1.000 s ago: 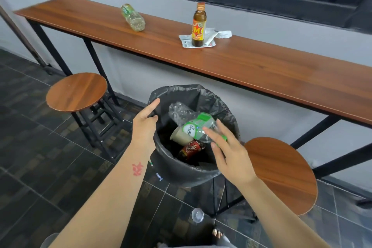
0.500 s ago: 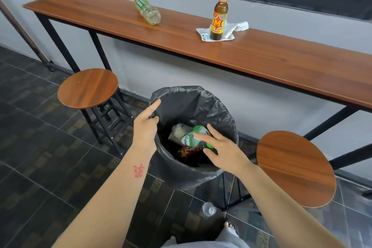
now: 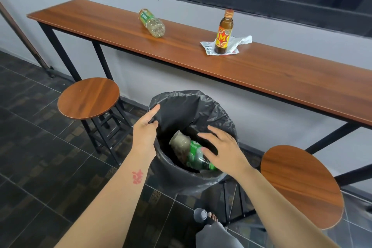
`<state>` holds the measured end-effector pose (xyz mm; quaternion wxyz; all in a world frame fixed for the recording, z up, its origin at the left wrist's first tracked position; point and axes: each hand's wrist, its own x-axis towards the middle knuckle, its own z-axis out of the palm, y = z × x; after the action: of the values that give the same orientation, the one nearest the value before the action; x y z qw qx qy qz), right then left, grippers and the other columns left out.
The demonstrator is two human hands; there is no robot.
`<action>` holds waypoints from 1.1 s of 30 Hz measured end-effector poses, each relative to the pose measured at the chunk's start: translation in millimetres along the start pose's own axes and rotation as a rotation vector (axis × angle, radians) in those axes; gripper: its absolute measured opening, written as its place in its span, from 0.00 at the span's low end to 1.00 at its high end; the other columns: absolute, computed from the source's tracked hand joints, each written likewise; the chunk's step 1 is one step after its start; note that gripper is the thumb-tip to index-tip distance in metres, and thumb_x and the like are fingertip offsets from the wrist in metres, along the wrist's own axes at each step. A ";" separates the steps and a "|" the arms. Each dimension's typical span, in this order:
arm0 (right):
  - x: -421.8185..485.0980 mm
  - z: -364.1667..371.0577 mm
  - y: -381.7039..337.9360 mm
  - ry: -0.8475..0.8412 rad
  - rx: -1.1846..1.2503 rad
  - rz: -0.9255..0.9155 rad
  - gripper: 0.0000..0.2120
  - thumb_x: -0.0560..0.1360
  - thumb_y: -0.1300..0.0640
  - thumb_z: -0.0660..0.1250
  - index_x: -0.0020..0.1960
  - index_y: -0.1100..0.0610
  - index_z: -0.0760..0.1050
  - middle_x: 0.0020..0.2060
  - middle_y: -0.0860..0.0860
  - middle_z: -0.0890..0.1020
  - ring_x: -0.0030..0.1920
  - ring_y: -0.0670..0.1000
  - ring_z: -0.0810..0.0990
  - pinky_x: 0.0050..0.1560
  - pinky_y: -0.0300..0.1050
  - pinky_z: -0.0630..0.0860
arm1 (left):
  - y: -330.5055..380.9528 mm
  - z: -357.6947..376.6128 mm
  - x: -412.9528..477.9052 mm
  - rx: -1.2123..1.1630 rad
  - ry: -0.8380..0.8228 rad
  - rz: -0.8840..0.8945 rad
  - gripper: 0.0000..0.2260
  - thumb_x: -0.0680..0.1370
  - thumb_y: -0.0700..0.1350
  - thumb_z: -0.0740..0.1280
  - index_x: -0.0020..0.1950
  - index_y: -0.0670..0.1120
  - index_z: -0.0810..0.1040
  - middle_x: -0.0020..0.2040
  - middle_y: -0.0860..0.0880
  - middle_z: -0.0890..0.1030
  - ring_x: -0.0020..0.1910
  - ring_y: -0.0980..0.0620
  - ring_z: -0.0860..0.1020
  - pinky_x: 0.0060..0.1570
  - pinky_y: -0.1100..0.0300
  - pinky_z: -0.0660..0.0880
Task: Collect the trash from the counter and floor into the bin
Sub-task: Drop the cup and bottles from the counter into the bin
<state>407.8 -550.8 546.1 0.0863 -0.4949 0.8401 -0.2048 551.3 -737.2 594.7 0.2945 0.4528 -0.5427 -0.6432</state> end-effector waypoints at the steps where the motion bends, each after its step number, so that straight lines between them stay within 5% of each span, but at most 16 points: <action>1: 8.6 -6.7 0.3 0.058 0.012 -0.011 0.23 0.77 0.39 0.57 0.69 0.42 0.71 0.74 0.48 0.67 0.73 0.53 0.66 0.72 0.58 0.63 | 1.5 3.0 2.9 -0.009 -0.002 -0.005 0.22 0.81 0.33 0.61 0.63 0.59 0.80 0.72 0.56 0.71 0.72 0.51 0.67 0.71 0.50 0.65; 7: 80.8 -63.1 6.8 0.490 0.106 -0.049 0.19 0.79 0.49 0.64 0.67 0.53 0.73 0.69 0.50 0.72 0.69 0.51 0.69 0.69 0.52 0.68 | 5.8 28.7 28.7 -0.075 0.010 -0.029 0.22 0.81 0.32 0.60 0.62 0.57 0.82 0.71 0.56 0.73 0.72 0.51 0.68 0.72 0.48 0.64; 12: 160.4 -109.3 25.2 0.662 0.144 0.000 0.26 0.78 0.48 0.65 0.72 0.57 0.67 0.71 0.54 0.70 0.71 0.54 0.66 0.71 0.50 0.66 | 2.4 48.8 59.5 -0.128 0.035 -0.042 0.26 0.80 0.30 0.58 0.58 0.59 0.83 0.68 0.54 0.76 0.69 0.46 0.72 0.68 0.44 0.70; 23: 290.2 -138.1 59.4 0.564 0.128 0.217 0.42 0.73 0.39 0.69 0.77 0.60 0.56 0.74 0.57 0.66 0.74 0.57 0.64 0.73 0.51 0.61 | 1.1 71.4 93.1 -0.221 0.138 -0.056 0.26 0.80 0.29 0.56 0.57 0.57 0.84 0.67 0.51 0.77 0.69 0.46 0.72 0.68 0.44 0.69; 33: 305.9 -129.9 73.6 0.395 0.198 0.311 0.29 0.72 0.34 0.65 0.63 0.52 0.69 0.57 0.54 0.80 0.59 0.58 0.78 0.58 0.55 0.76 | 21.5 85.0 115.8 -0.180 0.089 -0.027 0.25 0.80 0.27 0.56 0.58 0.53 0.84 0.63 0.52 0.81 0.65 0.51 0.76 0.68 0.50 0.71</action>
<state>152.6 -751.0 649.2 -0.0010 -0.2993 0.8825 -0.3628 423.9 -806.4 585.1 0.3492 0.4597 -0.4629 -0.6726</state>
